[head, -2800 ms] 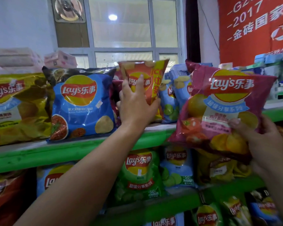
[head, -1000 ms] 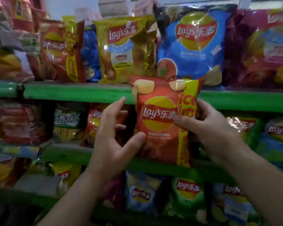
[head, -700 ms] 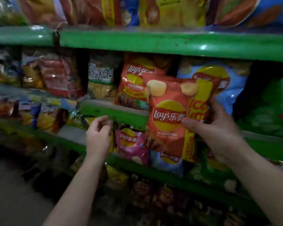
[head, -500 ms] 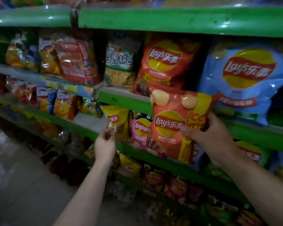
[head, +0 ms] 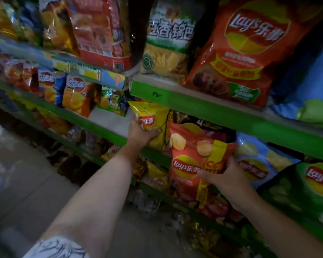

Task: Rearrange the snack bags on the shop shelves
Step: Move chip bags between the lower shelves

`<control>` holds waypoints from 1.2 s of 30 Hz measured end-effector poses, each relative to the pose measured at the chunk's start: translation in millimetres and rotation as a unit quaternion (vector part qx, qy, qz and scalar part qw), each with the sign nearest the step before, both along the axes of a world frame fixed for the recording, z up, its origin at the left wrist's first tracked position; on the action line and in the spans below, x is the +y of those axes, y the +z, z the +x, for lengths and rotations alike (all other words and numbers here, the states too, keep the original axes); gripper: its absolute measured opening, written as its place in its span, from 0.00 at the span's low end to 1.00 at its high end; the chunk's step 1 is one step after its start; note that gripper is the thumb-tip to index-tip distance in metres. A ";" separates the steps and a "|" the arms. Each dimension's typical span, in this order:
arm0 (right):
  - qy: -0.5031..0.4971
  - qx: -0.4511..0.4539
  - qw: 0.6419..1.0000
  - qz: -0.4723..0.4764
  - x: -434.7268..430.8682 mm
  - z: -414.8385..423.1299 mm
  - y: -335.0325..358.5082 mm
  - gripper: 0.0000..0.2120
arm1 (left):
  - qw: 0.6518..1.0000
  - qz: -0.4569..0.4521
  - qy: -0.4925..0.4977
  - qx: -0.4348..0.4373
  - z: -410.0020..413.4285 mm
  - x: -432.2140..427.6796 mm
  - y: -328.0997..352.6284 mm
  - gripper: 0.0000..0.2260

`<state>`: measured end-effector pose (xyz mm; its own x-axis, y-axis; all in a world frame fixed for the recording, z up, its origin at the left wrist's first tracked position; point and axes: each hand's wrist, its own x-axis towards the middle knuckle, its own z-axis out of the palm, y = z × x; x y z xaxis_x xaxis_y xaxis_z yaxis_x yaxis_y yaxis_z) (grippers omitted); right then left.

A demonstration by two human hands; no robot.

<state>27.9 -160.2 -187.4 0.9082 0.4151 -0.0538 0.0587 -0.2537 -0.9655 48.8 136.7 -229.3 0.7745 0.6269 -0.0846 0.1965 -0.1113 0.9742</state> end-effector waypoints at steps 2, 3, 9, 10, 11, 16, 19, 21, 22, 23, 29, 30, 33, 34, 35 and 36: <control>0.009 0.003 1.000 -0.020 11.4 -3.0 -5.3 0.29 | 0.998 0.055 -0.010 0.003 3.3 6.2 -6.2 0.46; 0.009 0.003 1.000 -0.028 16.0 -4.4 -8.1 0.29 | 0.997 0.080 -0.003 -0.002 3.3 9.7 -8.7 0.44; 0.004 0.011 0.998 -0.065 49.7 -9.4 -25.8 0.31 | 0.984 -0.042 0.088 -0.151 -32.9 49.1 -13.2 0.33; -0.002 0.005 0.997 -0.074 58.3 -9.3 -26.9 0.31 | 0.978 -0.052 0.105 -0.172 -42.1 60.3 -12.2 0.34; -0.008 -0.002 0.997 -0.082 67.6 -8.0 -28.2 0.31 | 0.973 -0.066 0.119 -0.187 -51.8 72.1 -10.4 0.37; -0.018 -0.068 0.989 -0.130 129.5 5.6 -29.1 0.27 | 0.972 -0.011 0.173 -0.157 -97.1 122.5 -8.9 0.46; -0.055 -0.078 0.989 -0.112 171.5 24.1 -25.8 0.29 | 0.975 0.006 0.187 -0.117 -115.2 138.3 -14.7 0.47; -0.084 -0.095 0.984 -0.128 195.5 38.8 -20.6 0.34 | 0.978 0.001 0.181 -0.106 -121.5 142.4 -18.0 0.49; -0.095 -0.107 0.979 -0.146 205.2 45.0 -18.2 0.36 | 0.980 0.004 0.172 -0.103 -123.3 142.4 -19.1 0.48; -0.105 -0.122 0.973 -0.166 213.0 50.5 -16.5 0.36 | 0.982 0.010 0.159 -0.098 -123.6 140.9 -19.5 0.48; -0.180 -0.144 0.956 -0.180 219.4 62.9 -14.6 0.31 | 0.997 0.012 0.044 -0.070 -107.4 121.6 -16.2 0.42; -0.198 -0.145 0.954 -0.171 217.1 63.3 -14.9 0.31 | 0.997 0.013 0.029 -0.066 -103.6 116.9 -15.0 0.41; -0.181 -0.133 0.957 -0.181 212.7 64.6 -14.6 0.35 | 0.998 0.013 -0.014 -0.066 -89.3 103.4 -11.2 0.41; -0.160 -0.115 0.961 -0.196 211.5 65.4 -13.2 0.37 | 0.997 0.018 -0.022 -0.069 -83.7 98.6 -9.4 0.41; -0.144 -0.096 0.964 -0.203 210.5 65.8 -10.6 0.39 | 0.997 0.025 -0.024 -0.072 -78.2 93.6 -7.3 0.41; -0.135 -0.086 0.967 -0.196 209.6 65.2 -6.7 0.38 | 0.996 0.035 -0.022 -0.076 -72.6 88.3 -4.5 0.41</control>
